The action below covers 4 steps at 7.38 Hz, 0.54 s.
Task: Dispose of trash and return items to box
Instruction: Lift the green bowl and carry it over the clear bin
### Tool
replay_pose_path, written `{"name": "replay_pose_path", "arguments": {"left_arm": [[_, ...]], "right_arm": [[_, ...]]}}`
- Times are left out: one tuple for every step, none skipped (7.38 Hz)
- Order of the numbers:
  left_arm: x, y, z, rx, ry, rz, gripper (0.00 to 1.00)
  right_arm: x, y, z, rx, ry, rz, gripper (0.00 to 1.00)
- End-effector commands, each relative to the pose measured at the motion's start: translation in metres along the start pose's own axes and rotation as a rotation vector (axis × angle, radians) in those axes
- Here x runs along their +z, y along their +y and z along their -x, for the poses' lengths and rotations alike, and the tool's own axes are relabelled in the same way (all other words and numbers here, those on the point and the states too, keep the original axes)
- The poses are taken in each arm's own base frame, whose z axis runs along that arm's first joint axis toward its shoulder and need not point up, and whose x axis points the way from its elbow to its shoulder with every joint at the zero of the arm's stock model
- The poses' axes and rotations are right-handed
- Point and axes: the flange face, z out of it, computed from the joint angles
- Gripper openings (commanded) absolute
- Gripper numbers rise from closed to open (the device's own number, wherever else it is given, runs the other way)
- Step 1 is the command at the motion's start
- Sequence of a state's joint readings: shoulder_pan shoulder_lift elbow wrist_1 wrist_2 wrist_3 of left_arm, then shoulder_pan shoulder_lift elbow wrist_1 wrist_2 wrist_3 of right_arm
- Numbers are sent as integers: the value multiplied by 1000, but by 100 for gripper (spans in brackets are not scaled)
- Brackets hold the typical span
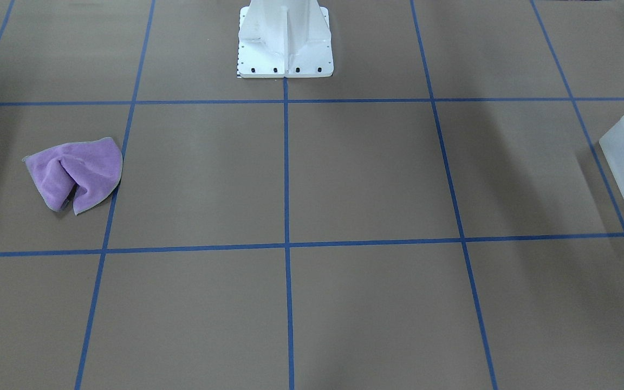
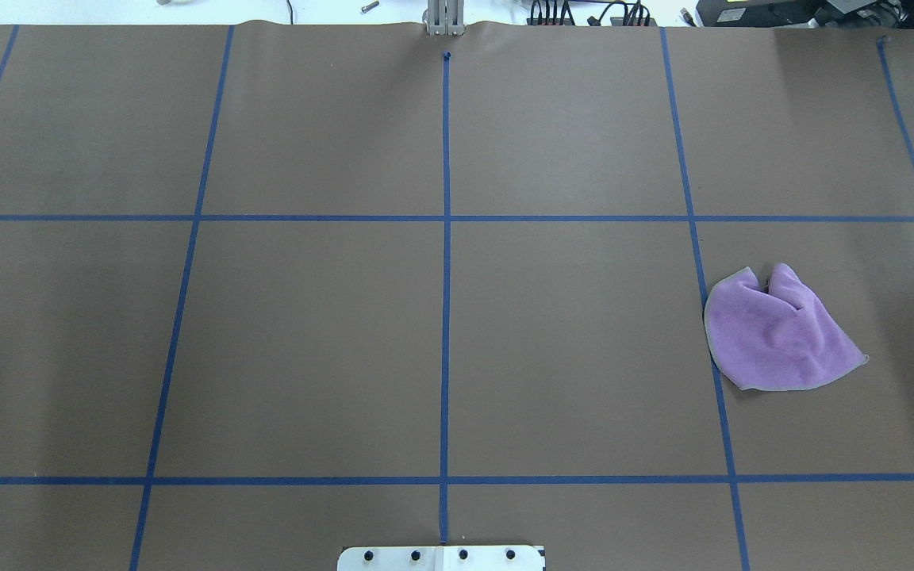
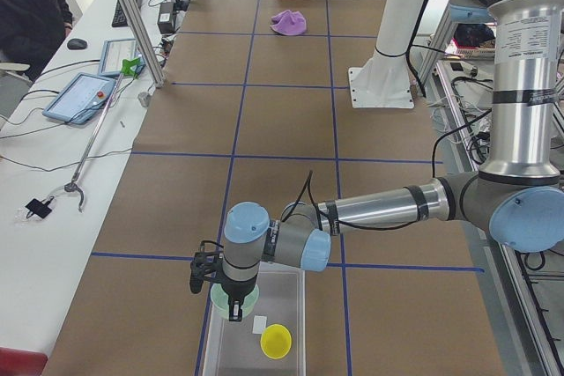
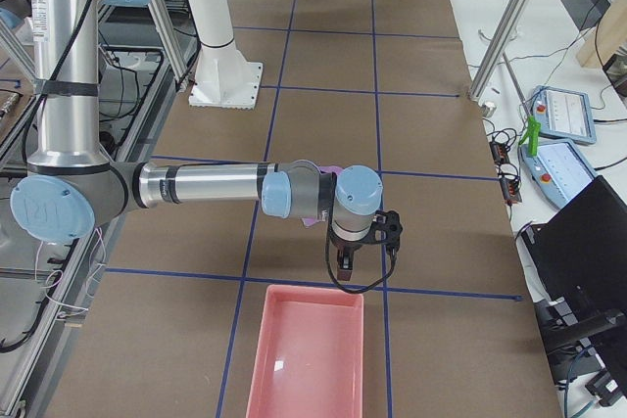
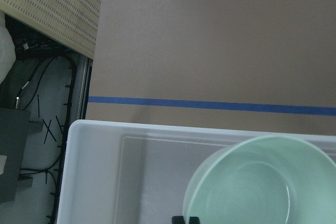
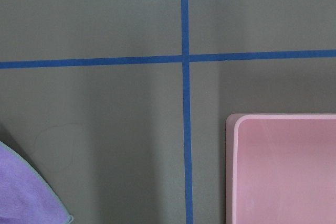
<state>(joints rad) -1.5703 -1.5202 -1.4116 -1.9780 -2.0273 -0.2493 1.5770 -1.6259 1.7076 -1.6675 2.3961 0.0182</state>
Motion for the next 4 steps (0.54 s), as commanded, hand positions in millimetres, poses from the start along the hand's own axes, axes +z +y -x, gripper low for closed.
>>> {"name": "replay_pose_path", "arguments": {"left_arm": [[13,-2,-38,-42,13,11,0],[20,-2,-55,-39,14,19,0],[26,0,-62,-27,13,30,0],[28,3,-64,-18,14,35,0]], "right_arm": [[-1,0,1,-1,0,-1,100],[-1,0,1,-1,0,-1,100],[0,0,2,-3,0,-1,100],[0,0,1,-1,0,1,100]]}}
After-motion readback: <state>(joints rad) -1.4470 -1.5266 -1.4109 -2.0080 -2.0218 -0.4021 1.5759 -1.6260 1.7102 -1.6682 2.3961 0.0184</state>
